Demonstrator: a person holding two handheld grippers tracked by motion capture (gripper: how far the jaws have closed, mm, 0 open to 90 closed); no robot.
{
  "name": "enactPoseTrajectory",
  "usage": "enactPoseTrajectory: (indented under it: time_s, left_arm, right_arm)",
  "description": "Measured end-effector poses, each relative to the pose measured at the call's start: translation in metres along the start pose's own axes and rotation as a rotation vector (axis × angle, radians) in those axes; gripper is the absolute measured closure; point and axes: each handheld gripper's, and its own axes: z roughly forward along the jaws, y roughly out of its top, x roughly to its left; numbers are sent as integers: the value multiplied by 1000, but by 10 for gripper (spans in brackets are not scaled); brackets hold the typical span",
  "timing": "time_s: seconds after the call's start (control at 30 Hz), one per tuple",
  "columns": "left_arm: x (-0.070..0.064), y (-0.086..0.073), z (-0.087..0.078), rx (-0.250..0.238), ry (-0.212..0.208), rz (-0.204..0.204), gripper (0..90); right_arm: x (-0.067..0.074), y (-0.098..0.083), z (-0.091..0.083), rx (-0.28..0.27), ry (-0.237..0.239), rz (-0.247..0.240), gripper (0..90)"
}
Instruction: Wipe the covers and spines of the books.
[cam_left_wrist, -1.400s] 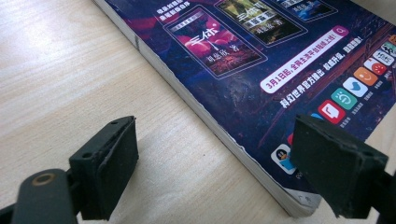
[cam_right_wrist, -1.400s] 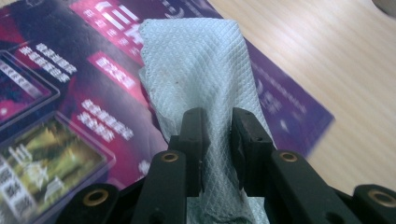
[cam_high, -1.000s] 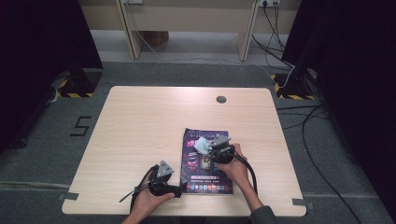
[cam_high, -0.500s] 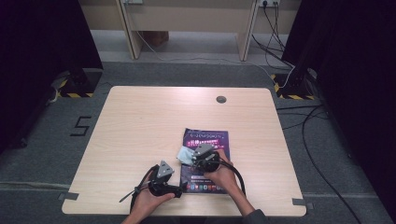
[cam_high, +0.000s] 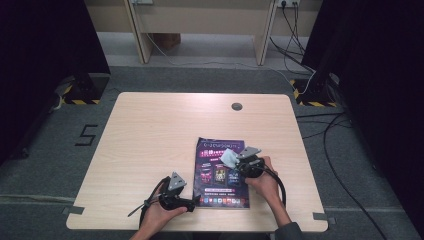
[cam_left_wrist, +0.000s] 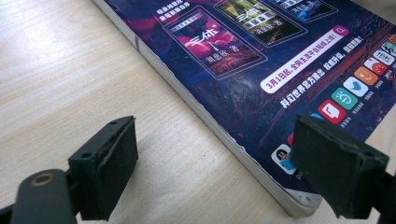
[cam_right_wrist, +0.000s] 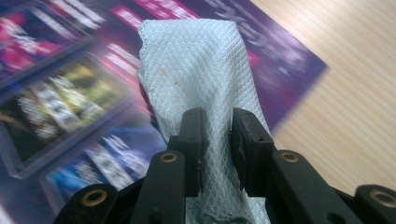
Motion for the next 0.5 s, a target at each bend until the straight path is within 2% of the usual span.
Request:
enactPoseTrajectory:
  time_s: [0.13,0.27,0.4,0.5]
  left_arm:
    - [0,0,0,-2,0,0,144]
    - [0,0,0,1,-1,0,144]
    - [0,0,0,3,-1,1,144]
    - [0,0,0,2,-1,2,144]
  right_arm:
    - [-8,-4,-2,3,-8,41,749]
    - [-6,-4,-2,5,-16,33,761]
    - [2,-3,-3,10,-17,6,761]
    - [15,-3,-7,5,10,-14,761]
